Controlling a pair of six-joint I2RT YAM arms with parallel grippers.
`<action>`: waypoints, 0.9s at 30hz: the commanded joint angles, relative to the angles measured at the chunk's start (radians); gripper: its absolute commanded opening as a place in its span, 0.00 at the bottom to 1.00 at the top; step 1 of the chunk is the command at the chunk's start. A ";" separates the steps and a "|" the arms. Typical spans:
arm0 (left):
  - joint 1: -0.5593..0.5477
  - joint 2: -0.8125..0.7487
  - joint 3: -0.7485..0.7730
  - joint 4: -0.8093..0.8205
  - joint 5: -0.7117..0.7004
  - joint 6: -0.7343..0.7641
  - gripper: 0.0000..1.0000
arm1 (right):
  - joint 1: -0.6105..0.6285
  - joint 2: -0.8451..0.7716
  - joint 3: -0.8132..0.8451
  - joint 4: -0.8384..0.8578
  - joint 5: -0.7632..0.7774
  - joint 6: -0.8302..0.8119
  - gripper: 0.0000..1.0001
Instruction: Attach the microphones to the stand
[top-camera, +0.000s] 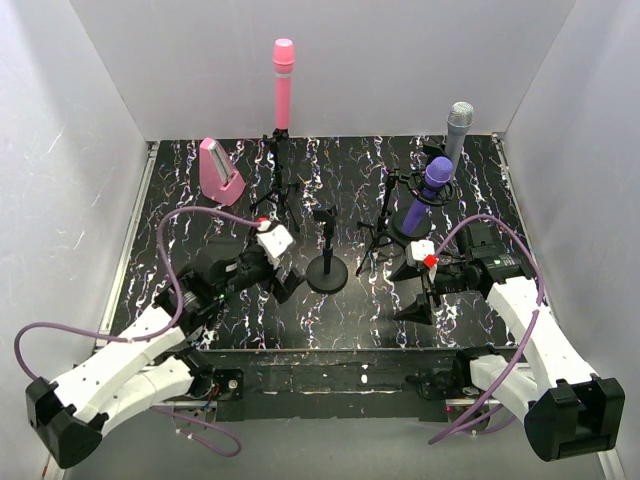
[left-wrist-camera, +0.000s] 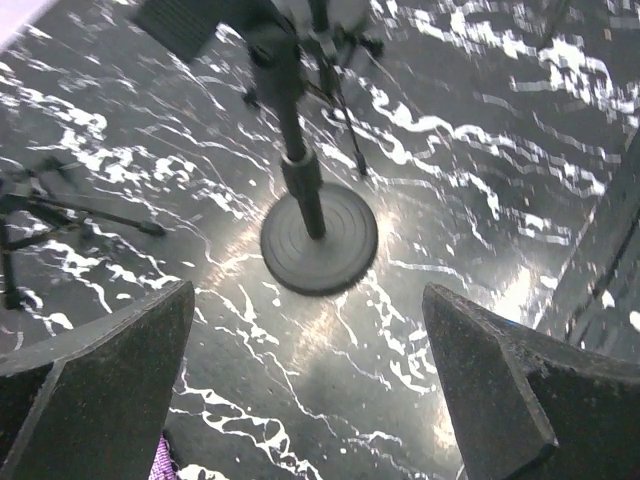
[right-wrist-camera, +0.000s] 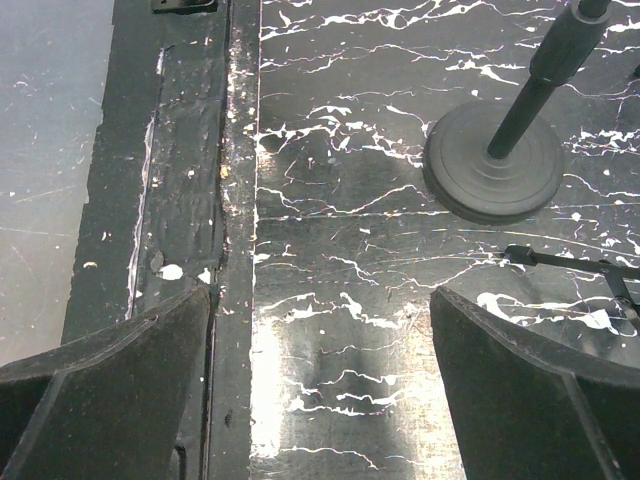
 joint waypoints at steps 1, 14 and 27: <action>0.057 0.121 0.052 -0.095 0.263 0.159 0.96 | -0.005 -0.010 0.005 -0.016 -0.021 -0.019 0.98; 0.300 0.590 -0.031 0.931 0.743 -0.101 0.91 | -0.005 -0.007 0.001 -0.022 -0.032 -0.028 0.98; 0.286 0.777 -0.008 1.186 0.814 -0.313 0.55 | -0.005 0.007 0.002 -0.018 -0.027 -0.025 0.98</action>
